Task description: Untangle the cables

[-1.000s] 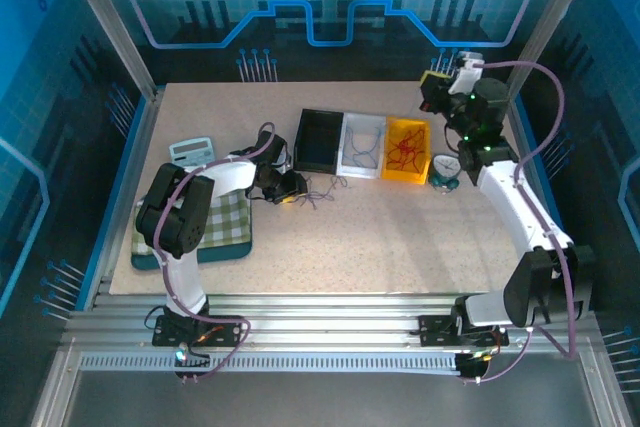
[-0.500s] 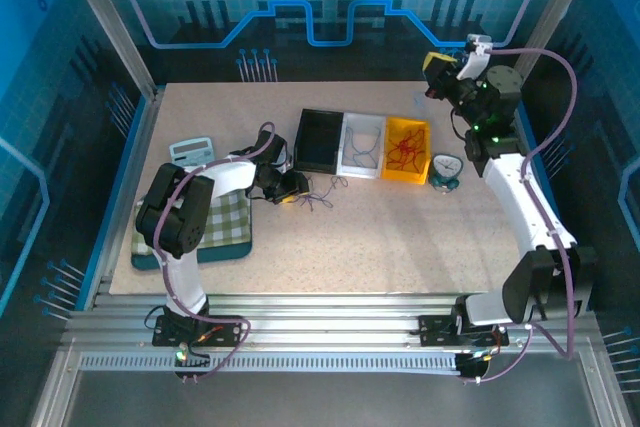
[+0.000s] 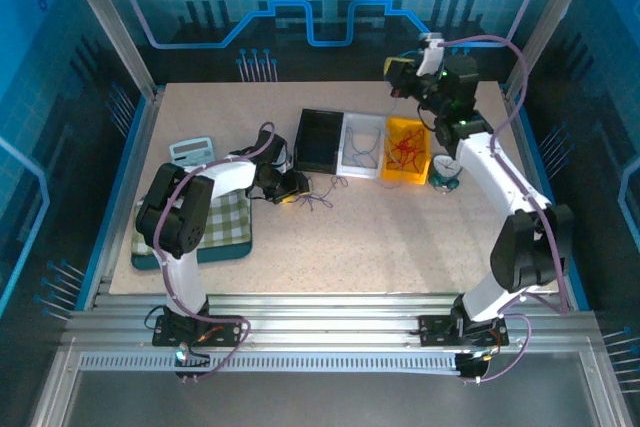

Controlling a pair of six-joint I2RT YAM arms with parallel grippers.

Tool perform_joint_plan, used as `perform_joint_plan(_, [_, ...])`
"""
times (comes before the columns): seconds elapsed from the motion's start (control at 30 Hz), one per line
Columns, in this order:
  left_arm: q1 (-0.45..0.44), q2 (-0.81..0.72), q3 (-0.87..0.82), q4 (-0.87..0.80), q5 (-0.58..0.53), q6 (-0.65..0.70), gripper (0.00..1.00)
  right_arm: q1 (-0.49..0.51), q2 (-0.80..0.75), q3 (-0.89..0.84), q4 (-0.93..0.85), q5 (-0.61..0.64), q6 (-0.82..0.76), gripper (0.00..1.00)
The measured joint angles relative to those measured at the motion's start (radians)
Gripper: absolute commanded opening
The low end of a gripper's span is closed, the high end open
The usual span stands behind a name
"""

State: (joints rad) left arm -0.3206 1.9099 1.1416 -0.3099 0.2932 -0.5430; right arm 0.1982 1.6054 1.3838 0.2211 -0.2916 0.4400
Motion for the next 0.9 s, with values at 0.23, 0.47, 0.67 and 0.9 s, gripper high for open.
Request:
perform_joint_plan(0.23, [0.000, 0.000, 0.002, -0.002, 0.000, 0.000, 0.50, 0.055, 0.055, 0.003, -0.049, 0.042, -0.048, 0.00])
perform_joint_plan(0.47, [-0.001, 0.000, 0.003, -0.003, 0.000, 0.000, 0.51, 0.053, 0.088, 0.103, -0.085, 0.084, -0.105, 0.00])
perform_joint_plan(0.67, [-0.001, 0.001, 0.008, -0.011, 0.000, 0.001, 0.51, 0.046, 0.108, 0.195, -0.082, 0.087, -0.121, 0.00])
perform_joint_plan(0.9, [-0.001, 0.001, 0.010, -0.014, 0.000, 0.003, 0.51, 0.044, 0.157, 0.201, -0.083, 0.091, -0.123, 0.00])
